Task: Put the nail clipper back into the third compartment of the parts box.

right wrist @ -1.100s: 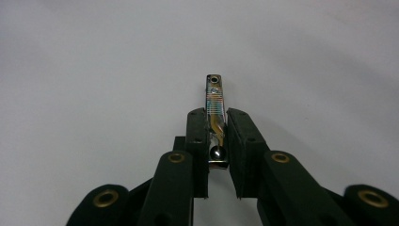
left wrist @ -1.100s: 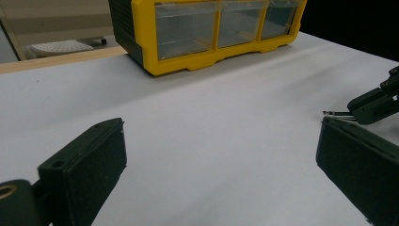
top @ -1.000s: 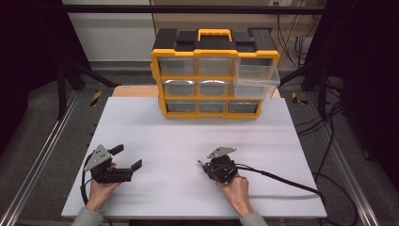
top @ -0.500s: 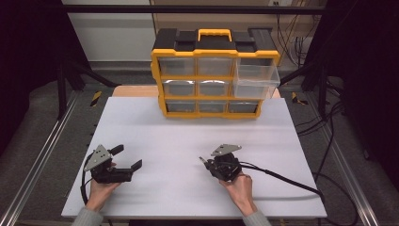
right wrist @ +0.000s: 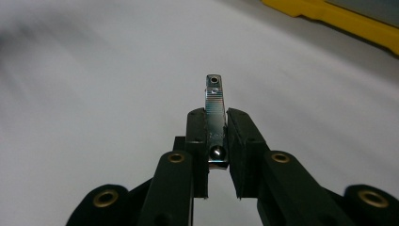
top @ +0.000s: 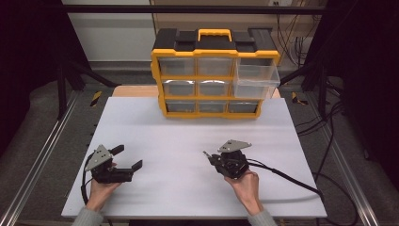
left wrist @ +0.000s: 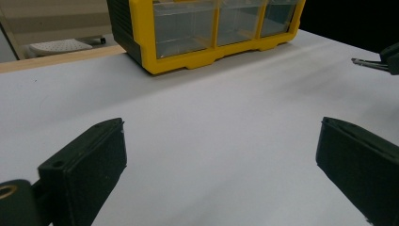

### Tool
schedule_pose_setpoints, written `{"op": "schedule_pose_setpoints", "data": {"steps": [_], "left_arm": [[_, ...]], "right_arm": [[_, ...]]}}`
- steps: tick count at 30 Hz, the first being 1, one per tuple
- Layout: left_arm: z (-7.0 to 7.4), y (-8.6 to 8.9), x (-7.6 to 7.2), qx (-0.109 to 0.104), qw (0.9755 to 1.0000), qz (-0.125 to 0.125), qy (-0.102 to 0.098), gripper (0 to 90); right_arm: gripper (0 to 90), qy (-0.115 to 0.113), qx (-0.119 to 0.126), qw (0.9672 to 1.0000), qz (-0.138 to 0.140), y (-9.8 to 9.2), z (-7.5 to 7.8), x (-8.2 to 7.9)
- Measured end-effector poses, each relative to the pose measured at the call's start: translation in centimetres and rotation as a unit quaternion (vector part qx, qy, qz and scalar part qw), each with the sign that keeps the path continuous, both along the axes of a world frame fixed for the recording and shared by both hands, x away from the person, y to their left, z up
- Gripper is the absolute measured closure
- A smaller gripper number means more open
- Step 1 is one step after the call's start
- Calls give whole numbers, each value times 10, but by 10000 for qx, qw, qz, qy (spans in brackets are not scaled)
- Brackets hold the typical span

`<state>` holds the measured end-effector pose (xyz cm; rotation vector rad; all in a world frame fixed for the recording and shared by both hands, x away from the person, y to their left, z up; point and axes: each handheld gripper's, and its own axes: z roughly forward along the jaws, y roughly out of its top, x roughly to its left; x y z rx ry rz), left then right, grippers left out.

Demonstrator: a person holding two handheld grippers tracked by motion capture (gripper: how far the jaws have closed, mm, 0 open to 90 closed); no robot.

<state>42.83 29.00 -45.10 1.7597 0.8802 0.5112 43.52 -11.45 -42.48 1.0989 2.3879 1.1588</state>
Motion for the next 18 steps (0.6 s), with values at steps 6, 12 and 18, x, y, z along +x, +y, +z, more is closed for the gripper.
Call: {"op": "schedule_pose_setpoints", "data": {"steps": [6,12,18], "left_arm": [[0,0,0,9,10000,1,3,21],[0,0,0,10,10000,1,6,21],[0,0,0,9,10000,9,6,22]], "right_arm": [[796,-106,93,9999,-14,-8,12,-2],[796,-209,165,9996,-66,-15,20,-3],[796,-333,298,9989,-153,-25,33,-5]]}}
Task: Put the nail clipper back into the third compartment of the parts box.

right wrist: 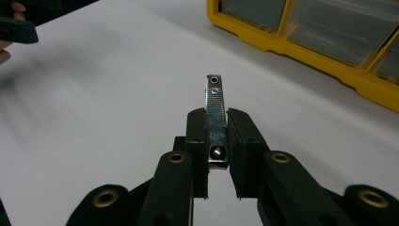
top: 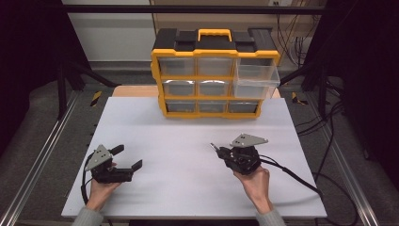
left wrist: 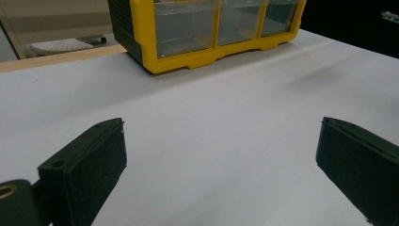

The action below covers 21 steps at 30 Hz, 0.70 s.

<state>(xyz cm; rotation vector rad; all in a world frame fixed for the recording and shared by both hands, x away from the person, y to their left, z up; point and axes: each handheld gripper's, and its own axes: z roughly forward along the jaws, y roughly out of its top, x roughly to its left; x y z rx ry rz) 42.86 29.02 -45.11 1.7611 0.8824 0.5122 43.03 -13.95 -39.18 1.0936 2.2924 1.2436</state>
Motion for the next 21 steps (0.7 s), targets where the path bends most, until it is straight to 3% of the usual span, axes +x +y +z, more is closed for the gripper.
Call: {"op": "schedule_pose_setpoints", "data": {"steps": [21], "left_arm": [[0,0,0,12,10000,-15,-5,21]], "right_arm": [[796,-264,250,9991,-231,-24,26,1]]}}
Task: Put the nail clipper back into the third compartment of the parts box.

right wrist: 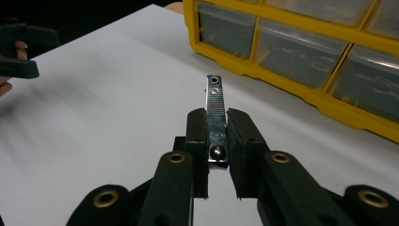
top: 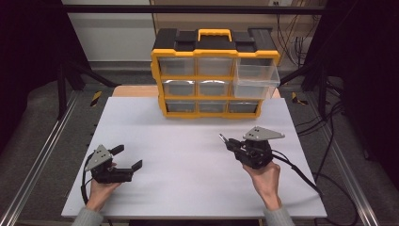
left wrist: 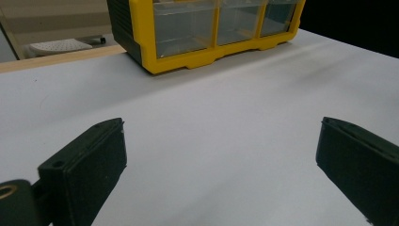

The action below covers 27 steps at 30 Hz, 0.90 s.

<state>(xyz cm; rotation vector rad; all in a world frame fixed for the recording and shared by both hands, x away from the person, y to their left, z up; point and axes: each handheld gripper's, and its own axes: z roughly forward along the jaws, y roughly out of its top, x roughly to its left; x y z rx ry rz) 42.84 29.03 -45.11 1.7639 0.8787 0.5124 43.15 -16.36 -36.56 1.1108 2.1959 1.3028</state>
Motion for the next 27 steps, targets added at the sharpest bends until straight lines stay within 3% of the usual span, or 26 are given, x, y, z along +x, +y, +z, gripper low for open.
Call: {"op": "schedule_pose_setpoints", "data": {"steps": [12,27], "left_arm": [[0,0,0,-19,10000,9,1,21],[0,1,0,-20,10000,12,3,21]], "right_arm": [[796,-187,238,9995,-91,-12,17,3],[796,-393,226,9990,-52,-12,38,8]]}}
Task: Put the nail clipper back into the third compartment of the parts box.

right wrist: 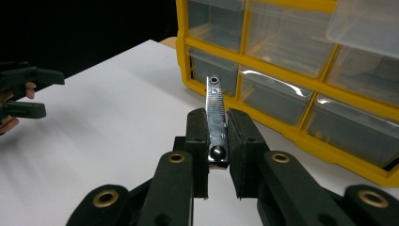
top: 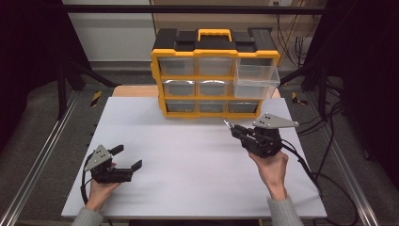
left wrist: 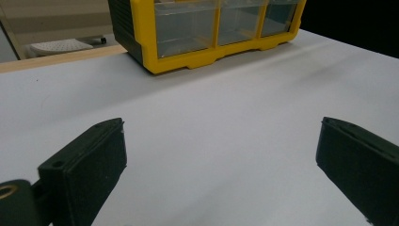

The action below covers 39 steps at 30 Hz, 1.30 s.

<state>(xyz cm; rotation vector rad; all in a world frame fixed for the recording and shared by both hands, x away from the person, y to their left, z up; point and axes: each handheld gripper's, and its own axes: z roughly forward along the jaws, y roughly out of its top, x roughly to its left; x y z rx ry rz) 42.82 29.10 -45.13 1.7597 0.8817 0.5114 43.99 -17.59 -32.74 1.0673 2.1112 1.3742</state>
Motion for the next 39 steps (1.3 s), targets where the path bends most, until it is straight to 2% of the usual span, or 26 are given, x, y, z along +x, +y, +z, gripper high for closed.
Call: {"op": "schedule_pose_setpoints", "data": {"steps": [9,24,29,39], "left_arm": [[0,0,0,6,10000,1,1,21],[0,0,0,11,10000,2,6,22],[0,0,0,1,10000,-2,4,22],[0,1,0,3,10000,-1,9,22]], "right_arm": [[796,-145,3,9999,-67,-5,20,5],[796,-301,30,9995,-102,-10,44,13],[796,-415,57,9991,-109,-11,55,15],[796,-540,68,9983,-222,-15,71,21]]}}
